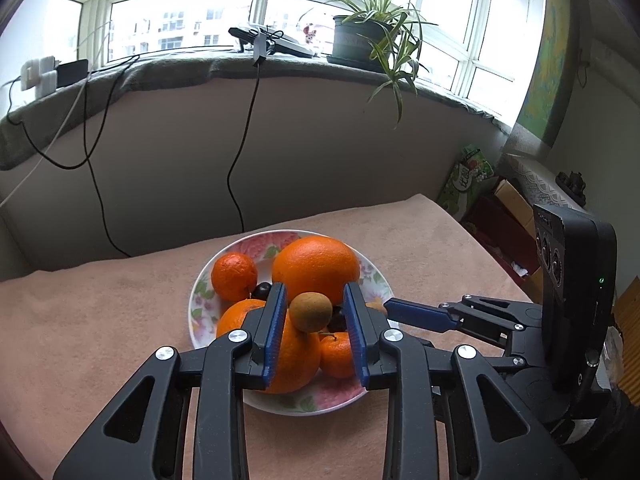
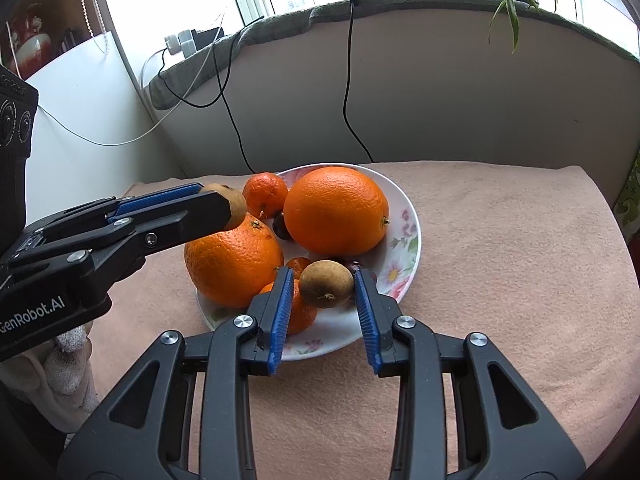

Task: Organize fruits
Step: 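Open the left gripper over the plate while the right gripper releases its kiwi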

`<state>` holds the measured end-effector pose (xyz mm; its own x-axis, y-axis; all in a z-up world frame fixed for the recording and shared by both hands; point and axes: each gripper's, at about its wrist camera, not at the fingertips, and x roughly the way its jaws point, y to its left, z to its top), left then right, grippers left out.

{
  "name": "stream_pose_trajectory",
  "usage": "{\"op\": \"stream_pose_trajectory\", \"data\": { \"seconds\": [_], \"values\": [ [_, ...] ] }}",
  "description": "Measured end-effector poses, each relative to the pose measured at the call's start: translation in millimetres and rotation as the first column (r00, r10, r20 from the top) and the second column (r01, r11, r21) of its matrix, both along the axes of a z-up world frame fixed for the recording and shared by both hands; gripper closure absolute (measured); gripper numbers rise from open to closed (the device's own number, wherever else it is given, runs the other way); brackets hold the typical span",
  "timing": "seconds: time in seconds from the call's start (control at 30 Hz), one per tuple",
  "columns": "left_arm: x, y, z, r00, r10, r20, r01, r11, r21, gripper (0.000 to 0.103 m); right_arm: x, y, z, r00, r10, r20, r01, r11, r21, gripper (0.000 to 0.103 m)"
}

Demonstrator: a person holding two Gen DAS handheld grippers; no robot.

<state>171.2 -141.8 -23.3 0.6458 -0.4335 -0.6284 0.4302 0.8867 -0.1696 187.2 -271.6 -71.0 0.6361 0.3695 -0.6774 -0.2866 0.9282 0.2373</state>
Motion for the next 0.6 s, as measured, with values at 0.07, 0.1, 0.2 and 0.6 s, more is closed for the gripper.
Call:
{"op": "stream_pose_trajectory", "data": {
  "seconds": [0.07,0.1,0.2,0.6],
  "values": [
    [-0.6,2.0,1.4,1.000,0.003,0.001,-0.003,1.000,-0.007,0.073,-1.5,1.5,2.1,1.000,0.000,0.010,0.000,1.000,-0.007,0.060],
    [-1.4,2.8,2.2,1.000,0.004,0.003,-0.004,1.000,-0.007,0.073,-2.3,2.3,3.1,1.000,-0.001,0.014,0.001,1.000,-0.010,0.060],
    [-5.3,6.0,4.6,1.000,0.010,0.008,-0.010,1.000,-0.012,0.073,-5.2,2.1,6.7,1.000,-0.002,0.021,0.003,1.000,-0.004,0.060],
    [-30.6,23.0,15.8,0.999,0.038,0.037,-0.037,0.999,-0.029,0.068,-28.7,3.0,24.1,0.998,-0.013,0.054,0.013,1.000,0.000,0.055]
  ]
}}
